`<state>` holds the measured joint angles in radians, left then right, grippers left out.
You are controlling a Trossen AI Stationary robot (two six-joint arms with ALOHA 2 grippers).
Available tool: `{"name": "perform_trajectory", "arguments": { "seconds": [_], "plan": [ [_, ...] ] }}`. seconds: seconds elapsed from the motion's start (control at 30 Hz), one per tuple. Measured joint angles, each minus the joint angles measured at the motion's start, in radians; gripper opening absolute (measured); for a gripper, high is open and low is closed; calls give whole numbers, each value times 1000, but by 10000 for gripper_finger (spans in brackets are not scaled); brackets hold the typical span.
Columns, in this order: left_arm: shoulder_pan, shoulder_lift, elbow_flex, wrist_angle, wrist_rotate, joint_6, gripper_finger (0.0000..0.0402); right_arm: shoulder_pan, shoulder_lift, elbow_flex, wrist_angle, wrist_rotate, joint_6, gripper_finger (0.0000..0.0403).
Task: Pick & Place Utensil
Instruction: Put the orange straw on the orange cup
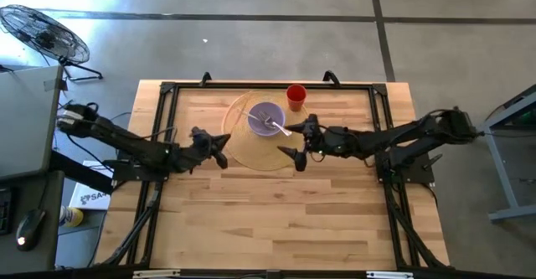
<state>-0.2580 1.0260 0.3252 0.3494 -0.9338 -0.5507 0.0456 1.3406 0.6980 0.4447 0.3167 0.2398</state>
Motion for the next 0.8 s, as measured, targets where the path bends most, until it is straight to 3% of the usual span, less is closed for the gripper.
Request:
{"name": "perform_trajectory", "arguments": {
  "seconds": [0.17, 0.37, 0.5, 0.63, 0.8],
  "plan": [
    [-68, 158, 0, 292, -11, 141, 1, 0, 175, 0, 291, -28, 0, 365],
    [-106, 325, 0, 607, 85, 277, 1, -24, 356, 3, 623, -31, 88, 364],
    [-103, 379, 1, 725, 167, 316, 1, -55, 405, 48, 630, -122, 124, 364],
    [-102, 405, 2, 751, 184, 319, 1, -58, 428, 124, 634, -251, 99, 364],
    [-103, 406, 2, 752, 183, 317, 1, -56, 430, 208, 534, -260, 68, 362]
  ]
}}
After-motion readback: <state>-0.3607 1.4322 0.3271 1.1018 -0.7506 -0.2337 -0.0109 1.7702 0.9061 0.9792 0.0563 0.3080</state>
